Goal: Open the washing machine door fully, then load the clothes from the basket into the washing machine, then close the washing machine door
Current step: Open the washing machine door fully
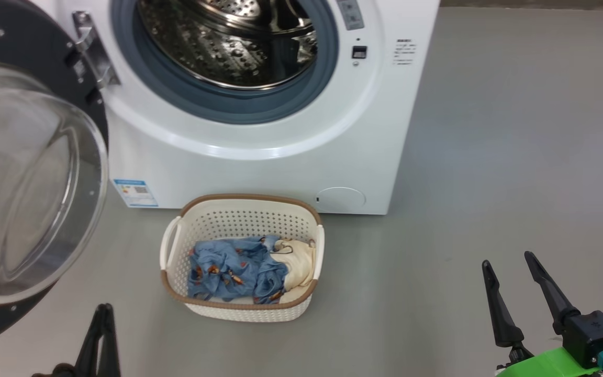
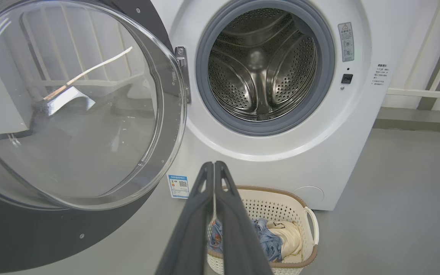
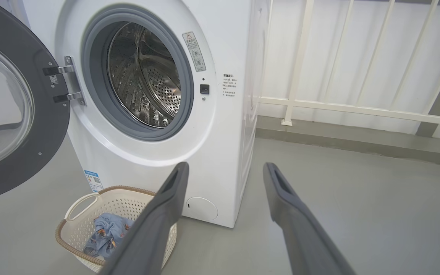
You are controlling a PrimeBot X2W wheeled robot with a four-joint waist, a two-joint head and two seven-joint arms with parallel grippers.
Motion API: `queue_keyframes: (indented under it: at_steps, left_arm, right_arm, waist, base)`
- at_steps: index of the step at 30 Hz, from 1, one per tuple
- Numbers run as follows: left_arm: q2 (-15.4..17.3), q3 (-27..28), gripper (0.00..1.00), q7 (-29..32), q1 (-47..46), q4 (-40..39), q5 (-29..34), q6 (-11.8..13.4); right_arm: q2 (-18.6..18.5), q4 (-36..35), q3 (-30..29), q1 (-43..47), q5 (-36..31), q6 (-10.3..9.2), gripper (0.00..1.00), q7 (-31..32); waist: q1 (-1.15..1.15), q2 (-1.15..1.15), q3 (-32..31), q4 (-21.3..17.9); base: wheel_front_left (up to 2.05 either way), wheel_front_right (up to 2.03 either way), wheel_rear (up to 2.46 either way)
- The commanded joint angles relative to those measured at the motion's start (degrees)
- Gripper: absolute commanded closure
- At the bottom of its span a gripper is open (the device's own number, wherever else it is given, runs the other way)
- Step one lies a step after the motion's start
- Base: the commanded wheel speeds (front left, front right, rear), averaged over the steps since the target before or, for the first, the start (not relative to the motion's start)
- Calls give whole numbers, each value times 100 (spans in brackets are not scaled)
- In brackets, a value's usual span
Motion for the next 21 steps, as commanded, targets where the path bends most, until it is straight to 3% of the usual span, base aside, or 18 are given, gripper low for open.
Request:
queue_keyframes:
  at_steps: [1, 2, 3, 4, 21]
  left_arm:
    - [82, 134, 58, 42, -135, -108, -31, -42]
    - [91, 100, 45, 81, -160, -97, -35, -66]
    - [96, 77, 26, 105, -188, -90, -38, -78]
    - [98, 56, 0, 122, -216, -82, -45, -89]
    - [287, 16, 0, 278, -428, 92, -12, -30]
  right_arm:
    - [-14, -178, 159, -44, -81, 9, 0, -69]
    - [-12, -182, 168, -48, -84, 9, 0, -69]
    - [-11, -186, 182, -51, -87, 9, 0, -69]
    - [-11, -193, 195, -58, -92, 9, 0, -69]
    - [-73, -236, 344, -155, -60, 9, 0, -69]
  waist:
    - [0, 0, -66, -187]
    - [0, 0, -73, -234]
    - [0, 0, -77, -284]
    - [0, 0, -80, -333]
    - [0, 0, -82, -1065]
  base:
    - [0, 0, 0]
    - [0, 0, 0]
    - [0, 0, 0]
    - [0, 0, 0]
    - [0, 0, 0]
